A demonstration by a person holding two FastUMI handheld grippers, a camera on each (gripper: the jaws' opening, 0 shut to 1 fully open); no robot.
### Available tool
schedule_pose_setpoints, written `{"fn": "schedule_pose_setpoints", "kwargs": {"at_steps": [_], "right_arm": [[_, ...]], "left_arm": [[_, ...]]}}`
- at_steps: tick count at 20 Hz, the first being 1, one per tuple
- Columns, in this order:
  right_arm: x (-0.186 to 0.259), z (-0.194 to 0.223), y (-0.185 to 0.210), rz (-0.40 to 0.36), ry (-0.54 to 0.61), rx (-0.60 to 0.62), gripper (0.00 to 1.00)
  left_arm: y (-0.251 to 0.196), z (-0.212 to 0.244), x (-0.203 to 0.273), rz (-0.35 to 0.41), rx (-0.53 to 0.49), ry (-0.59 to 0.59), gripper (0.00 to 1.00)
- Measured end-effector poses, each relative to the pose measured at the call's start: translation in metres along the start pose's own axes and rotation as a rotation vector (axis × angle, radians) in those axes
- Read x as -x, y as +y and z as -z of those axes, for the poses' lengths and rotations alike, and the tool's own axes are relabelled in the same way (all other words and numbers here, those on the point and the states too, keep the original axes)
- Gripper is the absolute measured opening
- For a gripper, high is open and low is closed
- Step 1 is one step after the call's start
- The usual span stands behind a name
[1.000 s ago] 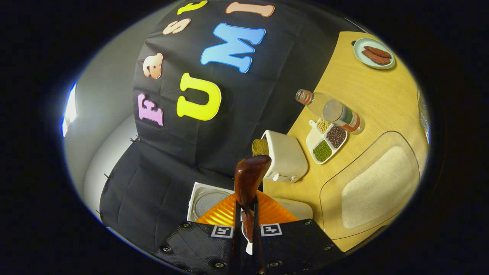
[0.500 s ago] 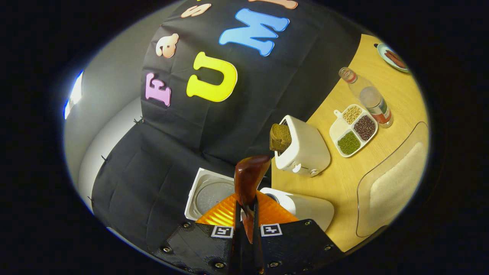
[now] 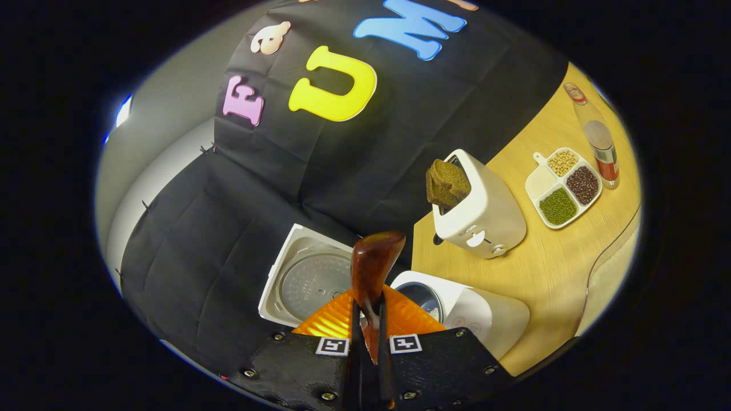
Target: Close the left gripper, press the button to open the rice cooker; take a wooden spoon from the chopstick holder with the right hand, scoop a spoonful of rice and pour it into the rice cooker, then put the wooden spoon back into the chopstick holder.
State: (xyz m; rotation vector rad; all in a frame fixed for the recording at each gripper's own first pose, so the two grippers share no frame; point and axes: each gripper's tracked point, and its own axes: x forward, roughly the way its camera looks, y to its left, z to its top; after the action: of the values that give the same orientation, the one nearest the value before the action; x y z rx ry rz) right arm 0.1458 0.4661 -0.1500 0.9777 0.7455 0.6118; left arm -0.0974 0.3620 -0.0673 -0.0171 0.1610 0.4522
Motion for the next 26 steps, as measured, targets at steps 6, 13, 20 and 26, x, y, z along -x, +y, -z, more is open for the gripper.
{"fn": "schedule_pose_setpoints", "kwargs": {"at_steps": [6, 13, 20, 26], "right_arm": [[-0.039, 0.033, 0.001, 0.028, 0.066, 0.125, 0.11], [-0.05, 0.054, -0.009, 0.096, 0.093, 0.326, 0.11], [-0.041, 0.061, 0.01, 0.086, 0.053, 0.684, 0.11], [-0.04, 0.072, 0.019, 0.07, 0.018, 1.02, 0.11]], "left_arm": [[0.005, 0.009, 0.002, -0.014, 0.0, 0.026, 0.99], [0.01, 0.008, 0.006, -0.031, -0.005, 0.024, 0.99], [0.004, 0.01, 0.002, -0.017, 0.012, 0.029, 0.99], [0.004, 0.013, -0.002, -0.012, 0.011, 0.028, 0.99]]}}
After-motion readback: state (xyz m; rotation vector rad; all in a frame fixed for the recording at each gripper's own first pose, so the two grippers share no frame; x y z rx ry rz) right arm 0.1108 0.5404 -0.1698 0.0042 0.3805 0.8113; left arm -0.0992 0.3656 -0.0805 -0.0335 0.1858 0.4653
